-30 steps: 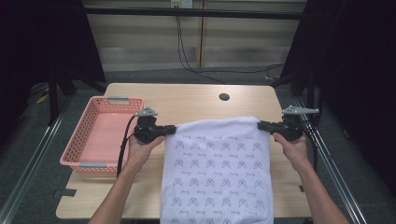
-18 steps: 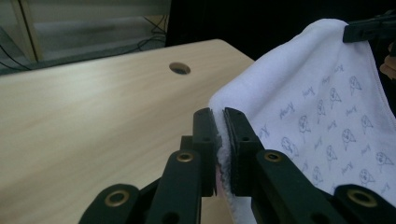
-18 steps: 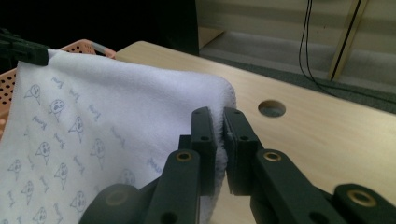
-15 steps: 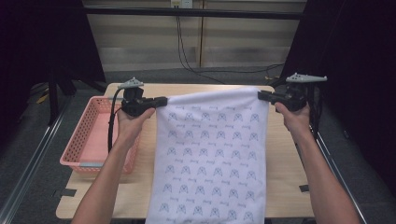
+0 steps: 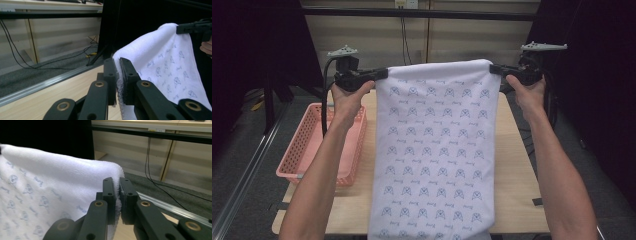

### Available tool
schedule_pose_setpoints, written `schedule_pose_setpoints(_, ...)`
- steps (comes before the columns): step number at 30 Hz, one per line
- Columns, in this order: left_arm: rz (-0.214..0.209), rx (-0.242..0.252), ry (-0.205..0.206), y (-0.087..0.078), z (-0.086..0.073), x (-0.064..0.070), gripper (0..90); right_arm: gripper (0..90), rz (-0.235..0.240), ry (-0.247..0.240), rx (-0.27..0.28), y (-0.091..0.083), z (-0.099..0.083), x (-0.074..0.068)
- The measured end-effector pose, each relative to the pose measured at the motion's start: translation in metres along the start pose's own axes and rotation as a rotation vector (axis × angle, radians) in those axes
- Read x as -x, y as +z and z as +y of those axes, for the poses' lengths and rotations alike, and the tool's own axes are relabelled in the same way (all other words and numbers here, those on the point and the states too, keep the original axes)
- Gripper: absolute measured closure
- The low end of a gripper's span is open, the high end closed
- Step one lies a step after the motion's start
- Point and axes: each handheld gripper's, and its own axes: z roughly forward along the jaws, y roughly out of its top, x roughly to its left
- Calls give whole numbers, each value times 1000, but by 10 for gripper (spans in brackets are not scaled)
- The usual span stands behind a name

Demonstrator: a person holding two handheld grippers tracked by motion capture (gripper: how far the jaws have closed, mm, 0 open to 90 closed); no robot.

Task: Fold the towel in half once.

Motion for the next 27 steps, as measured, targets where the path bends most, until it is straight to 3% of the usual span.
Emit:
schedule_pose_setpoints(3,1,-18,14,0,-7,3,846,846,6,-1,-5,-1,-6,0)
schedule_pose_setpoints(6,-3,-37,5,-5,-27,7,846,846,31,19,-22,-7,-34,-4)
schedule_pose_setpoints(10,-20,-56,13,-15,-44,17,847,846,58,20,-32,-16,-53,-13)
schedule_pose_setpoints(16,-64,-128,51,-36,-86,45,846,847,138,1,-118,-45,-96,-40)
schedule_pose_setpoints(18,-77,-129,40,-40,-92,49,846,846,143,-6,-140,-48,-104,-46)
schedule_pose_setpoints(20,-95,-151,42,-52,-112,64,846,847,183,-18,-202,-55,-128,-62)
schedule_pose_setpoints(21,-95,-151,42,-52,-112,64,846,847,183,-18,-202,-55,-128,-62)
schedule_pose_setpoints(22,-122,-165,27,-58,-129,73,845,846,217,-4,-228,-58,-149,-73)
schedule_pose_setpoints(23,-122,-165,27,-58,-129,73,845,846,217,-4,-228,-58,-149,-73)
schedule_pose_setpoints(25,-121,-201,26,-62,-147,80,846,846,250,9,-268,-59,-175,-86)
schedule_pose_setpoints(26,-125,-239,-7,-65,-168,86,846,846,265,16,-316,-59,-196,-95)
schedule_pose_setpoints(27,-125,-239,-7,-65,-168,86,845,846,265,16,-316,-59,-196,-95)
